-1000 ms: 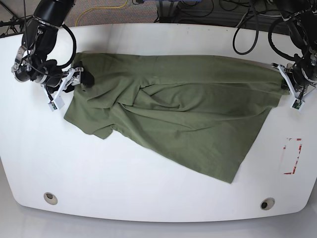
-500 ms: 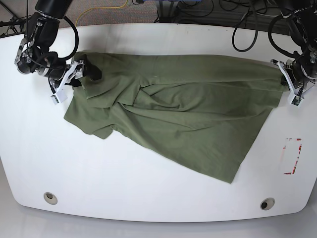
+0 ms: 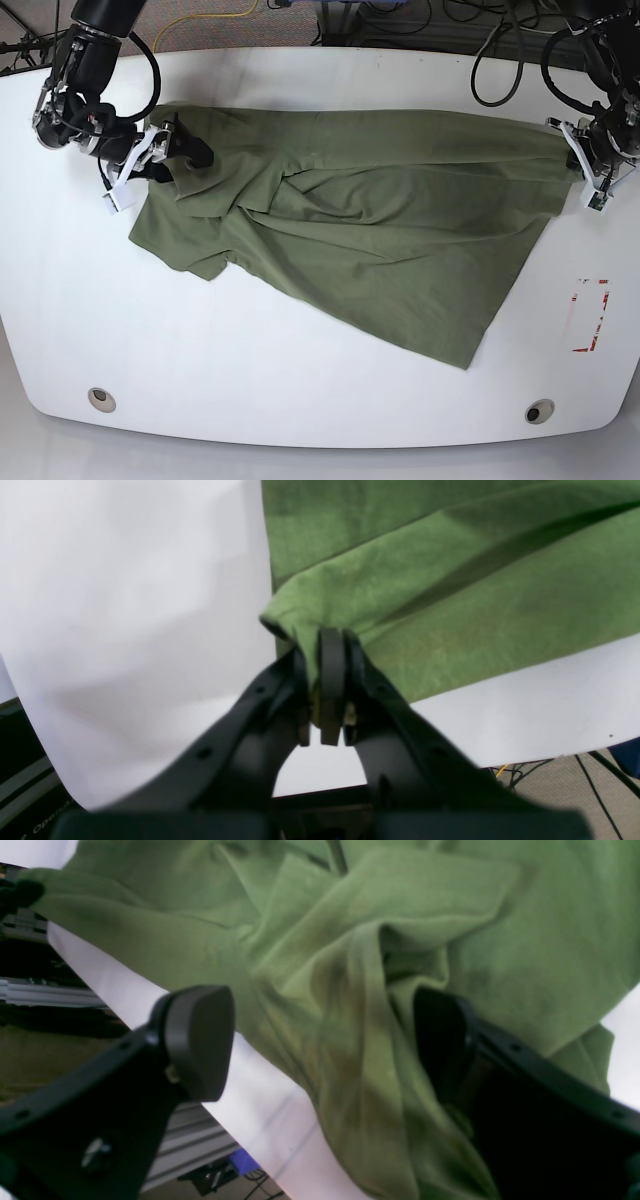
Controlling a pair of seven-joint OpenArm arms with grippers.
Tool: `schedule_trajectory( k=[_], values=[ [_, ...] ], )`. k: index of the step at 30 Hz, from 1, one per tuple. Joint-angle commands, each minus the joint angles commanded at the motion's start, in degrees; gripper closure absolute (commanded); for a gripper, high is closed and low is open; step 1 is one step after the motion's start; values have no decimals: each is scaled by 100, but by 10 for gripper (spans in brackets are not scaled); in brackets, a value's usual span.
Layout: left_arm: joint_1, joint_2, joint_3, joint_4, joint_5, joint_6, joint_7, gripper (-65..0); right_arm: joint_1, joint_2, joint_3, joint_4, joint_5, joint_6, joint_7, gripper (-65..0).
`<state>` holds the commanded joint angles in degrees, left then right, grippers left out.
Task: Fold the T-shirt properly
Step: 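Shift the right gripper along the shirt's edge away from the left gripper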
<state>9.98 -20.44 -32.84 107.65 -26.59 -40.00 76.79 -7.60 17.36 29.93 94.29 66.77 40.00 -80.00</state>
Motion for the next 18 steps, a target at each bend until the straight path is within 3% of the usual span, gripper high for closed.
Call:
schedule_trajectory(
  k=[7, 18],
  values=[
    [0, 0, 0, 0, 0, 0, 0, 0, -35, -88, -352, 9, -35, 0, 0, -484],
    [9, 0, 0, 0, 0, 0, 0, 0, -70, -158, -352, 9, -53, 0, 0, -62]
  ],
)
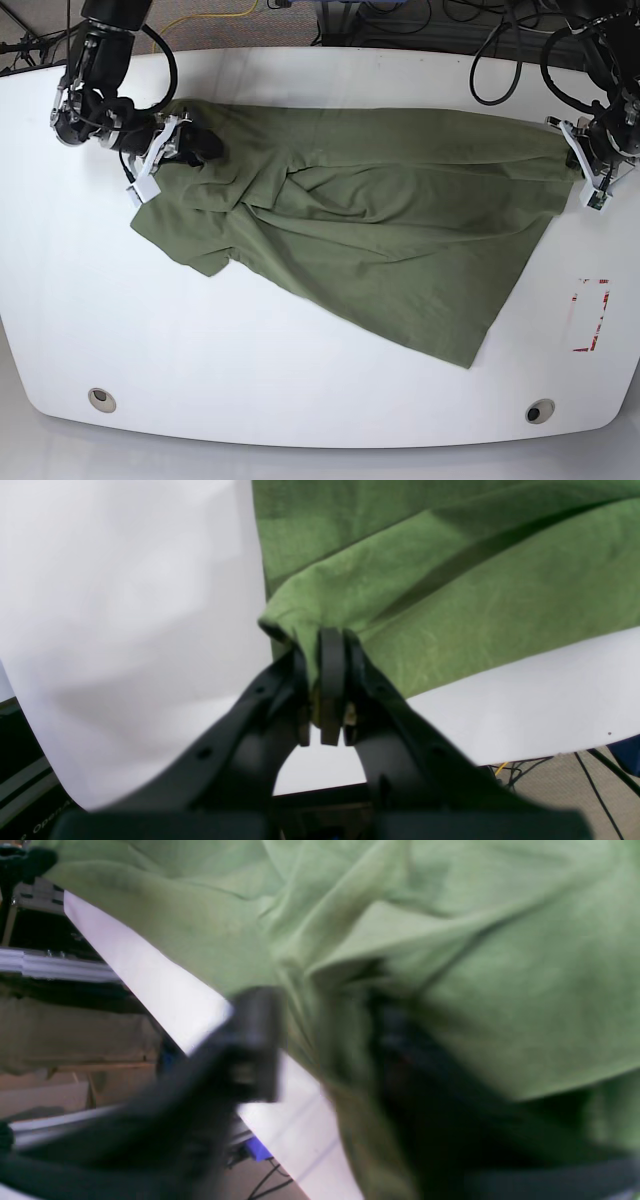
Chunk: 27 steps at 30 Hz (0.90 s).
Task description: Fold the T-shirt properly
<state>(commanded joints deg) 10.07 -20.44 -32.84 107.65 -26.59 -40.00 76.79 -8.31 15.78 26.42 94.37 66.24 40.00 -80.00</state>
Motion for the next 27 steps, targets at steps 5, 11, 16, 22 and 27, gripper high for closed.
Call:
schedule_trajectory(
  k=[5, 11, 16, 22, 27],
  values=[
    [0, 0, 0, 0, 0, 0, 0, 0, -123, 35, 9, 18, 0, 0, 0, 0],
    [0, 0, 0, 0, 0, 0, 0, 0, -237, 132, 378, 431, 35, 0, 0, 0],
    [0, 0, 0, 0, 0, 0, 0, 0, -105, 193, 932, 492, 53, 0, 0, 0],
    [-53, 18, 9, 18, -26, 0, 0, 0, 281, 484, 1125, 387, 9, 0, 0, 0],
    [-589, 264, 18, 35, -18, 0, 0, 0, 800, 721, 1108, 9, 9, 0, 0, 0]
  ],
)
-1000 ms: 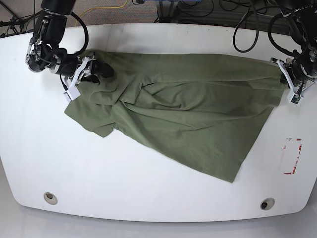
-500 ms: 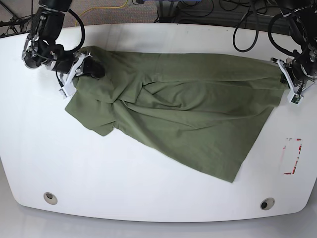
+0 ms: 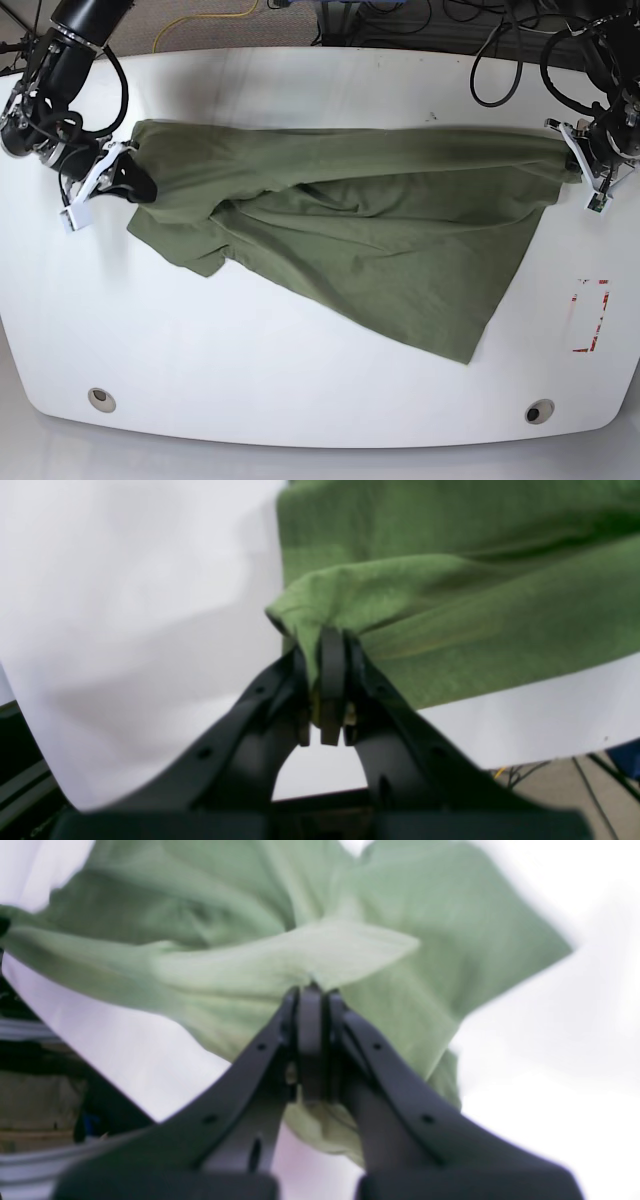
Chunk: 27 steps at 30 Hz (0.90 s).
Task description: Fold the T-shirt properly
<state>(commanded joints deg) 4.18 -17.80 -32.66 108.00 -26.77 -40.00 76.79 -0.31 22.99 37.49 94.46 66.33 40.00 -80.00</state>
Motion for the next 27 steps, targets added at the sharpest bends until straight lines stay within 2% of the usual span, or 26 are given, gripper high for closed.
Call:
schedule_trajectory(
  k=[4, 7, 14, 21, 27],
  values=[
    [-501, 396, 97, 18, 18, 0, 9, 0, 422, 141, -9, -281, 0, 0, 0, 0],
    [-914, 580, 299, 105, 9, 0, 18, 0, 818, 264, -44, -571, 0, 0, 0, 0],
    [-1978, 993, 580, 211, 18, 0, 26, 0, 2075, 712, -536, -1327, 0, 0, 0, 0],
    [-3191, 1090, 651, 202, 18, 0, 26, 0, 3560, 1046, -1363, -2031, -18, 0, 0, 0],
    [-4431, 993, 651, 202, 26, 0, 35, 0, 4949, 1248, -2295, -2356, -527, 0, 0, 0]
  ],
)
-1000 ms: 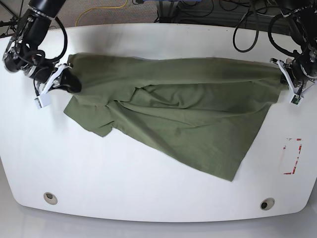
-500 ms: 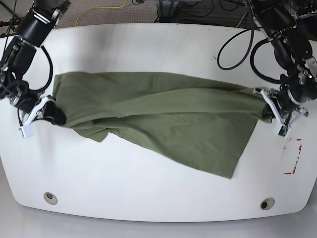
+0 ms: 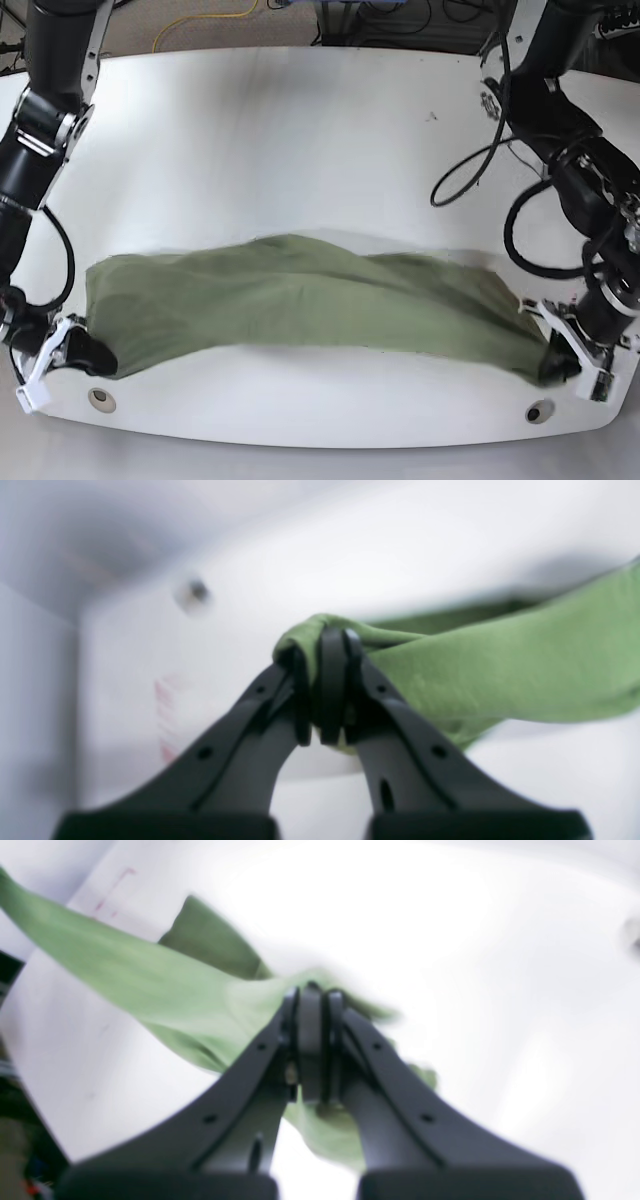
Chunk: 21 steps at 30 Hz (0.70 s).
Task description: Fold the T-shirt properly
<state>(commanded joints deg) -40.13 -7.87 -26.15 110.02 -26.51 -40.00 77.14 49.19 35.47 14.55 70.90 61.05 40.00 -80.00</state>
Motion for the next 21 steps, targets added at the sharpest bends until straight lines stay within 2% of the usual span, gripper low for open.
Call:
schedule_trajectory(
  k=[3, 8, 12, 15, 19, 21],
  values=[
    [-659, -246, 0, -44, 141, 0, 79, 0, 589, 9, -360, -9, -299, 0, 0, 0],
    [-1600, -343, 0, -334, 308, 0, 123, 0, 1477, 18, -853, 0, -695, 0, 0, 0],
    [-2171, -615, 0, -554, 299, 0, 123, 0, 2171, 273, -1213, 0, -765, 0, 0, 0],
    [-2286, -677, 0, -721, 290, 0, 123, 0, 2505, 343, -1371, 9, -756, 0, 0, 0],
    [-2171, -677, 0, -712, 290, 0, 123, 0, 2470, 475, -1389, 88, -747, 0, 0, 0],
    [-1846, -677, 0, -607, 281, 0, 123, 0, 2198, 510, -1363, 255, -747, 0, 0, 0]
  ],
)
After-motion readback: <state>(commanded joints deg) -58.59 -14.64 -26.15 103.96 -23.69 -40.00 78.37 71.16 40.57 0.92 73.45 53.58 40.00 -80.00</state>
